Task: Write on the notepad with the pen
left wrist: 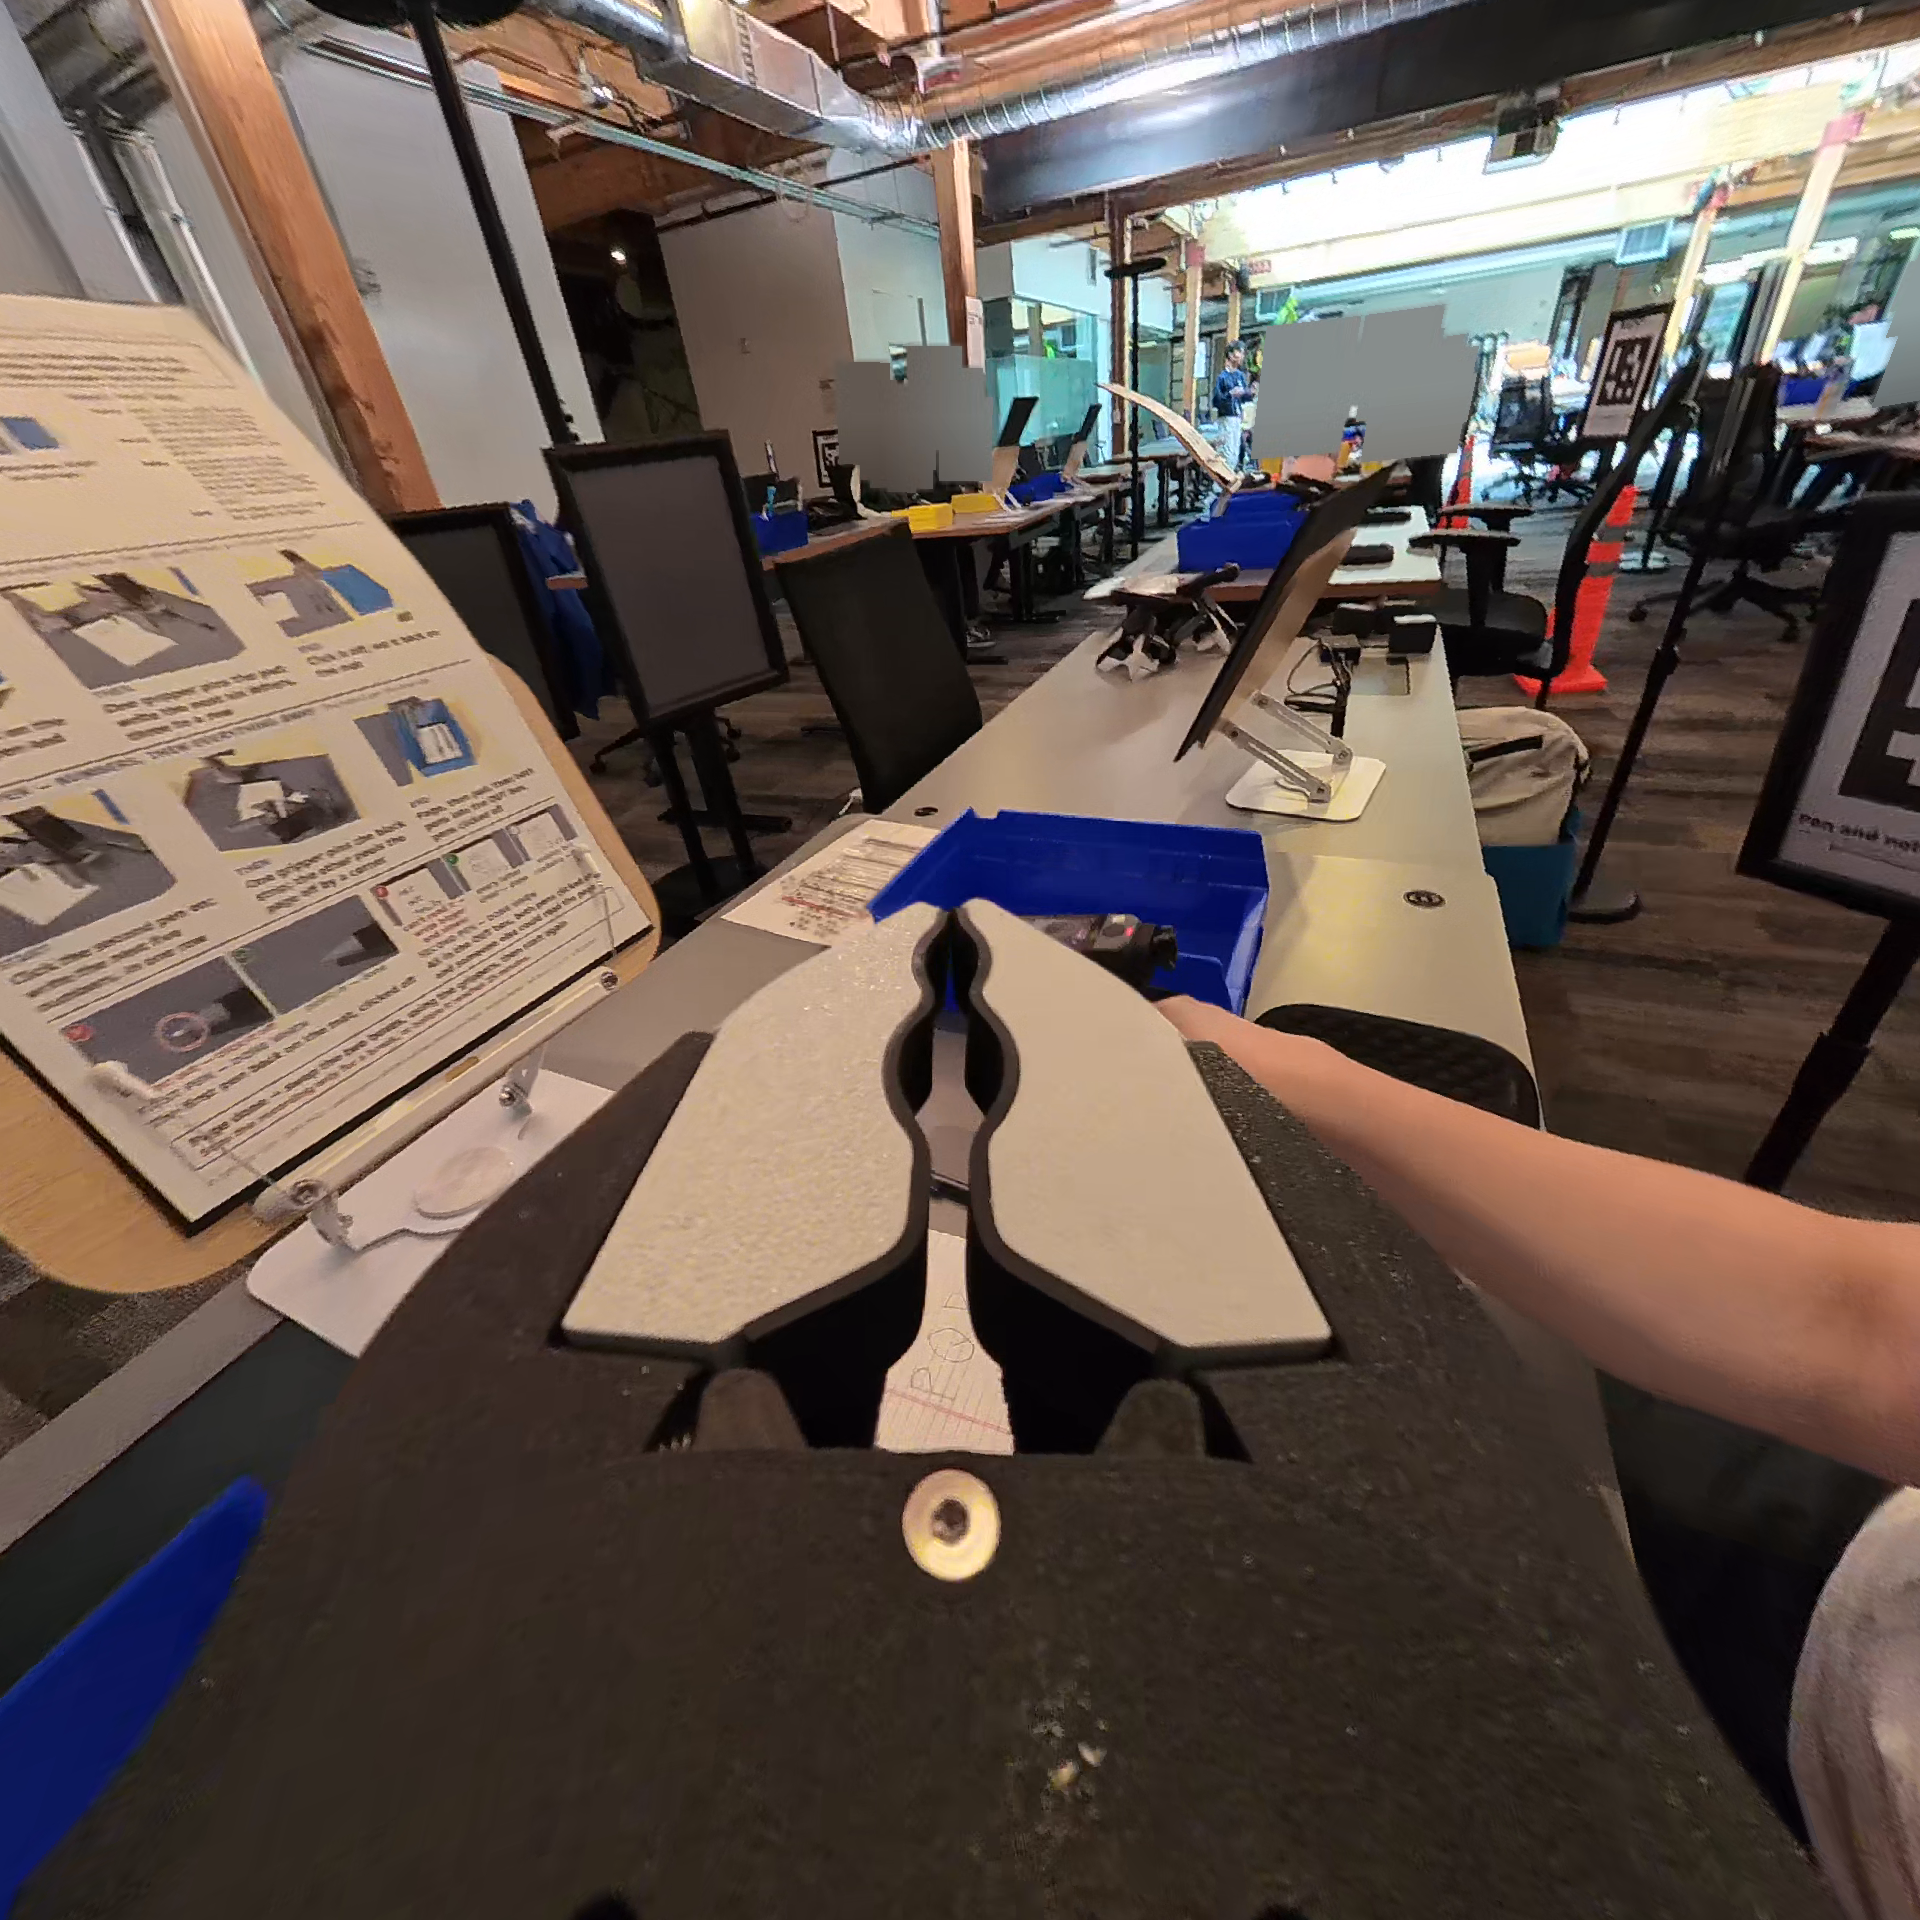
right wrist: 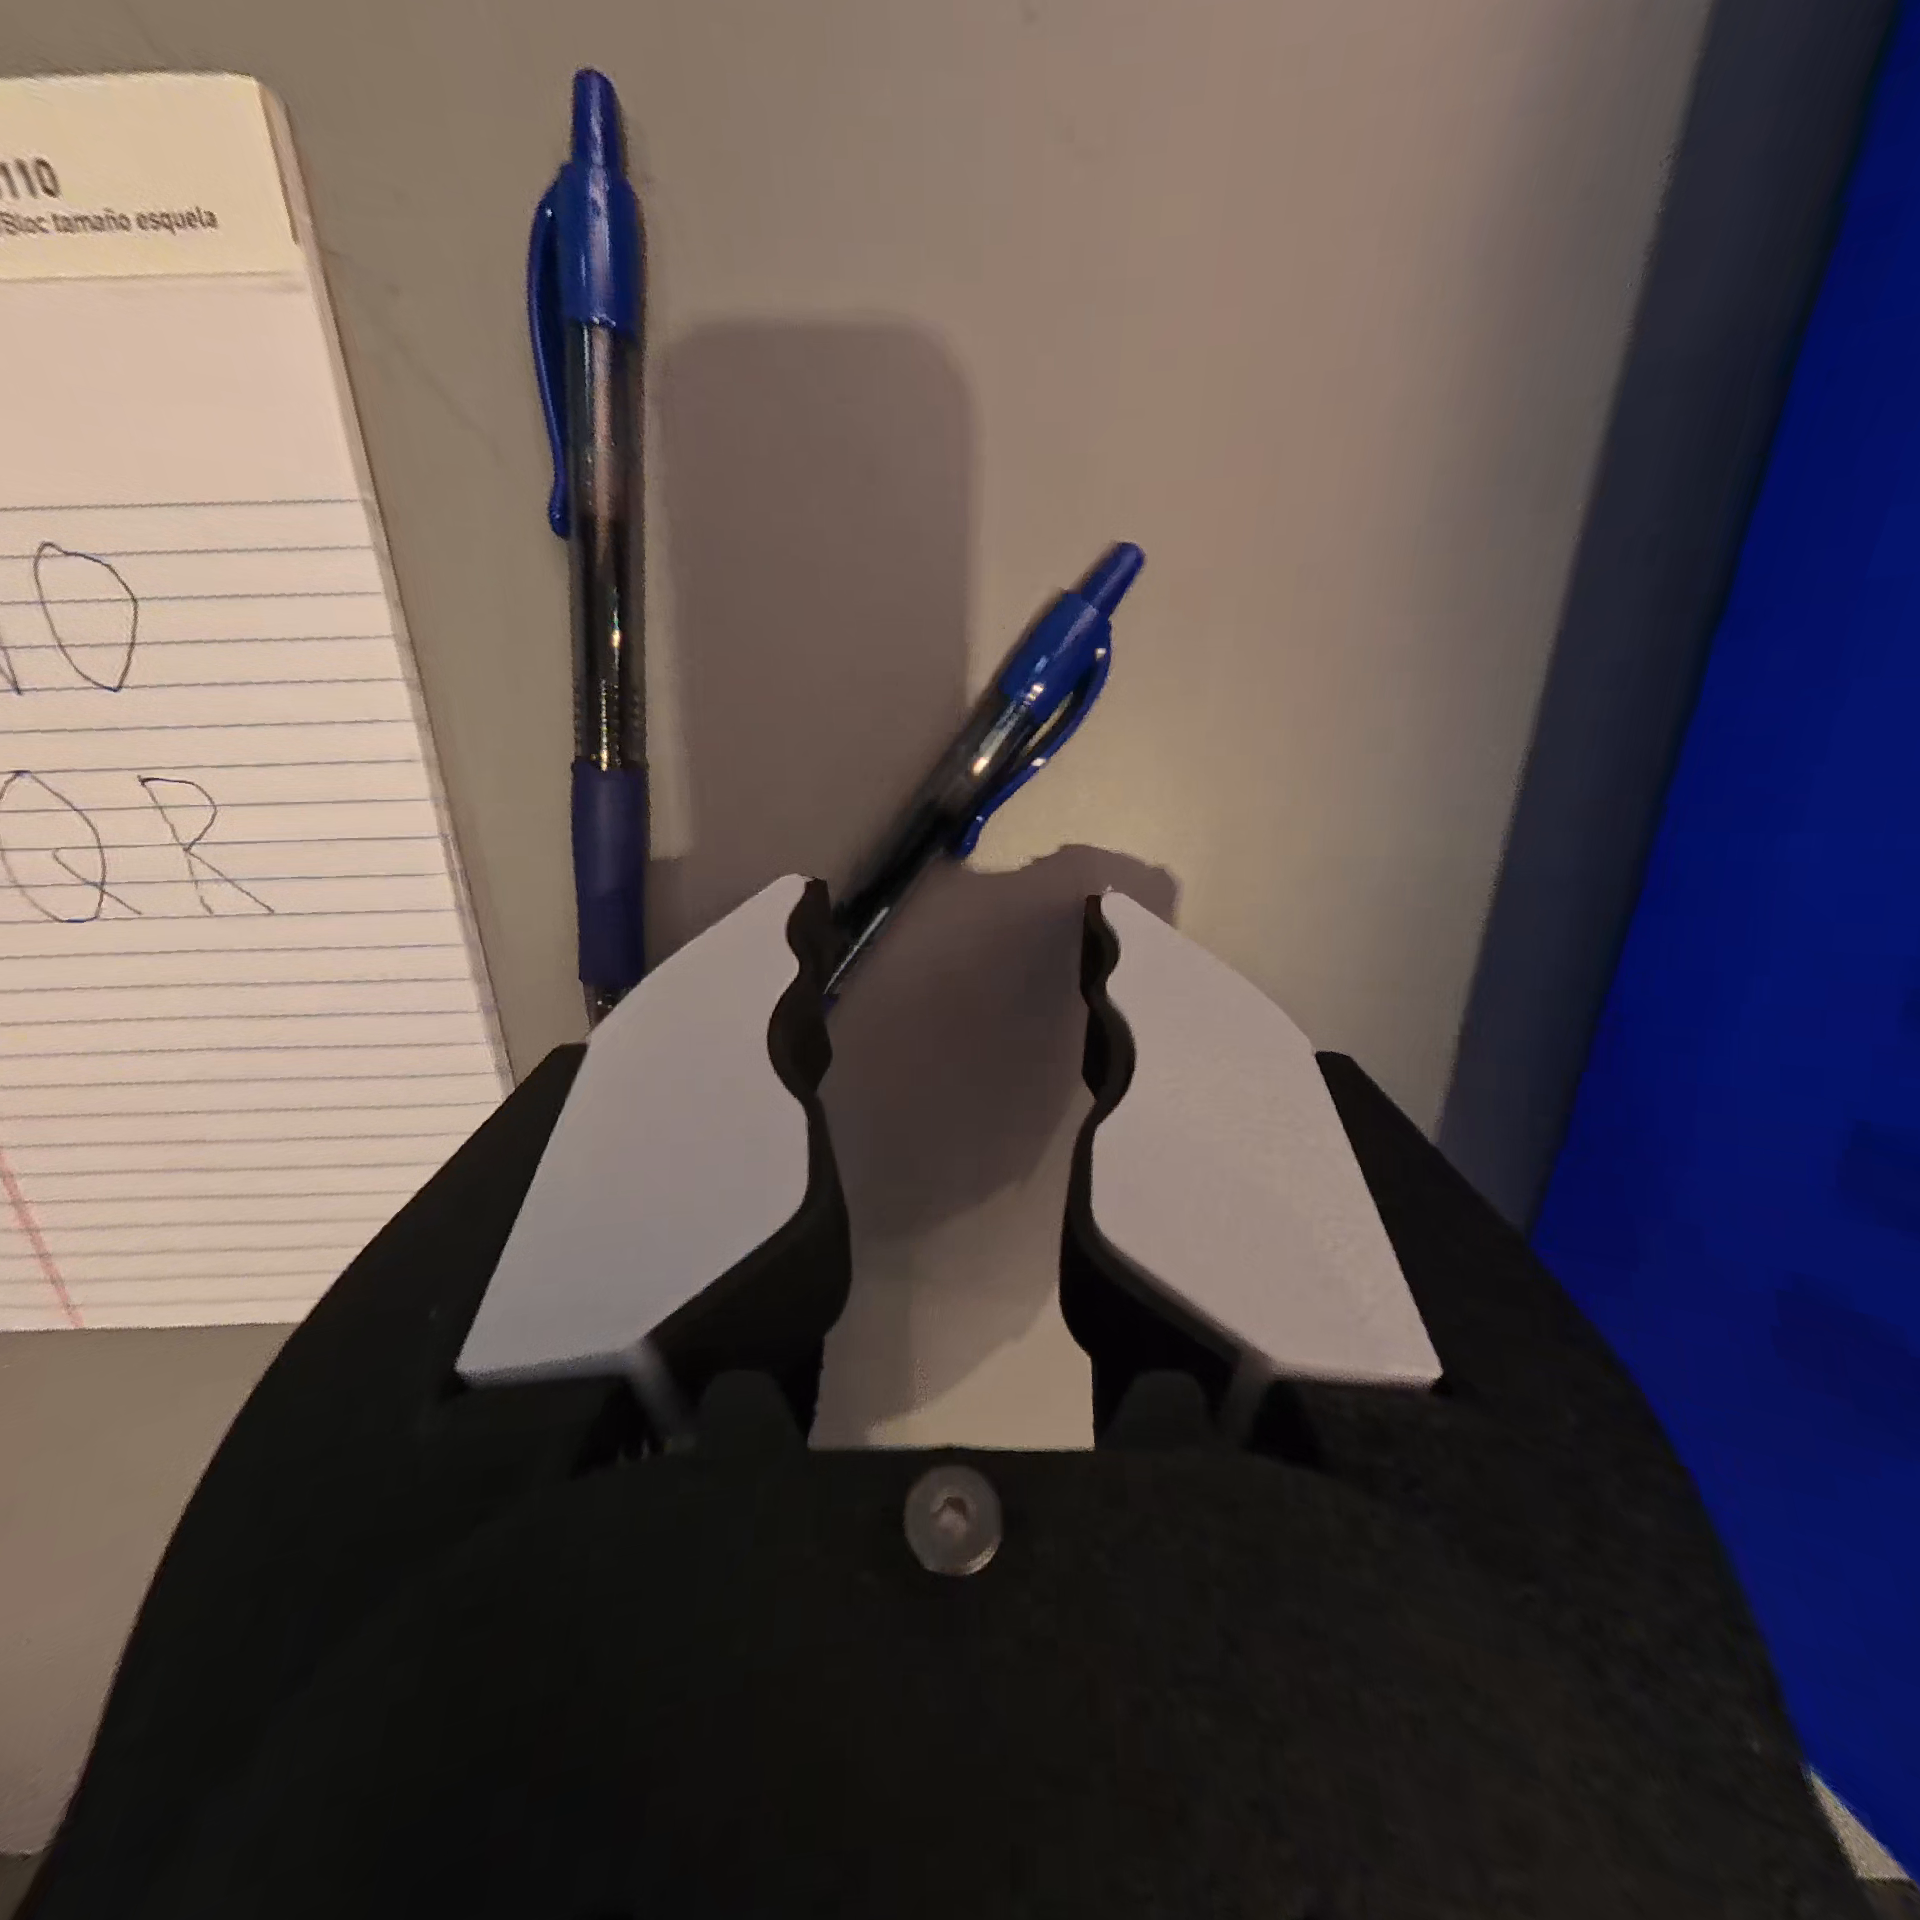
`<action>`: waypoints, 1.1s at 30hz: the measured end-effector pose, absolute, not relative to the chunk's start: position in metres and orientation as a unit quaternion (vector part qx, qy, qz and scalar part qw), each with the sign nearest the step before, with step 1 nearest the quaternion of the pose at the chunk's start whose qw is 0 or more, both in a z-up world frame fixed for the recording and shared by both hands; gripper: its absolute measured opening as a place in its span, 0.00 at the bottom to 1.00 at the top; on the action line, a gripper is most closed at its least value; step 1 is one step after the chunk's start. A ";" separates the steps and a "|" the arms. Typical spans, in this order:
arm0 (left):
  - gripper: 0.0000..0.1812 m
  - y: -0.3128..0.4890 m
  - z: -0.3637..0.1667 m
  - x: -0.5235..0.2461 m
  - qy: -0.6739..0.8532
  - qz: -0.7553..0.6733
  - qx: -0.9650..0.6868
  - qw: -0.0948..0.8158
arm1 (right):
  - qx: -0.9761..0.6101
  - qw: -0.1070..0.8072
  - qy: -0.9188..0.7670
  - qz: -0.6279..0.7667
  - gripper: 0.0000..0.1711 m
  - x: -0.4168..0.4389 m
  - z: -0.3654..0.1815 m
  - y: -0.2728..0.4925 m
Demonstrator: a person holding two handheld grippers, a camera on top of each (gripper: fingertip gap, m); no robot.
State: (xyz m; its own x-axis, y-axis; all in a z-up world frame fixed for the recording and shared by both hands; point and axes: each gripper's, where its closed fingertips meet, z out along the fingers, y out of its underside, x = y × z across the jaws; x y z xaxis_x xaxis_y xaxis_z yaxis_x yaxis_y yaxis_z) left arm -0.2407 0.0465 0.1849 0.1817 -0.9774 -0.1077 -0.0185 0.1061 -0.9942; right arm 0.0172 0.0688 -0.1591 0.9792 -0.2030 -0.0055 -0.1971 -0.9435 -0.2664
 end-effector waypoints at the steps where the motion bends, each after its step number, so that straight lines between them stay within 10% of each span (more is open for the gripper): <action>1: 0.00 0.049 0.188 -0.249 0.470 -0.426 -0.518 0.574 | -0.986 0.130 0.102 -0.011 0.26 0.016 -0.162 0.068; 22: 0.00 0.066 0.168 -0.261 0.465 -0.427 -0.561 0.536 | -0.979 0.200 0.034 0.020 0.09 0.018 -0.157 0.076; 33: 0.07 0.108 0.116 -0.154 0.417 -0.503 -0.597 0.465 | -0.870 0.439 -0.171 0.146 0.08 -0.035 -0.042 0.096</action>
